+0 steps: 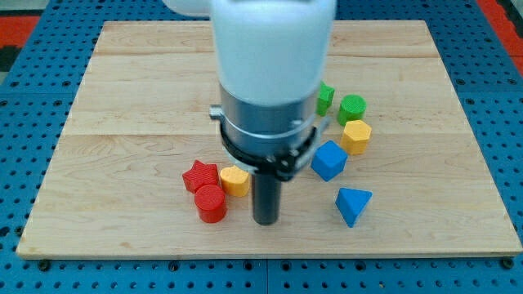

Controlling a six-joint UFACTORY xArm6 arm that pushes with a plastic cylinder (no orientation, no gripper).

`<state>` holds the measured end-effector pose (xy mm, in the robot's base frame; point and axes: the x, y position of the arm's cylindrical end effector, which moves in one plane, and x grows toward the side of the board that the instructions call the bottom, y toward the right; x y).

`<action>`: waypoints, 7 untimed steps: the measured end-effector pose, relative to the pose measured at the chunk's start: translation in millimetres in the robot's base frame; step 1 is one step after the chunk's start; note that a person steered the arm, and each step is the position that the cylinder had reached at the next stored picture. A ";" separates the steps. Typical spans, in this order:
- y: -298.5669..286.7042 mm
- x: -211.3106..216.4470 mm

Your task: Place the yellow heart at top of the blue cube

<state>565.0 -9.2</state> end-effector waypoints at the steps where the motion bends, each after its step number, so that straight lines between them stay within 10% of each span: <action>1: -33.0 -22.0; 5: -84.7 -91.9; 7: -14.3 -114.9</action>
<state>450.2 -23.5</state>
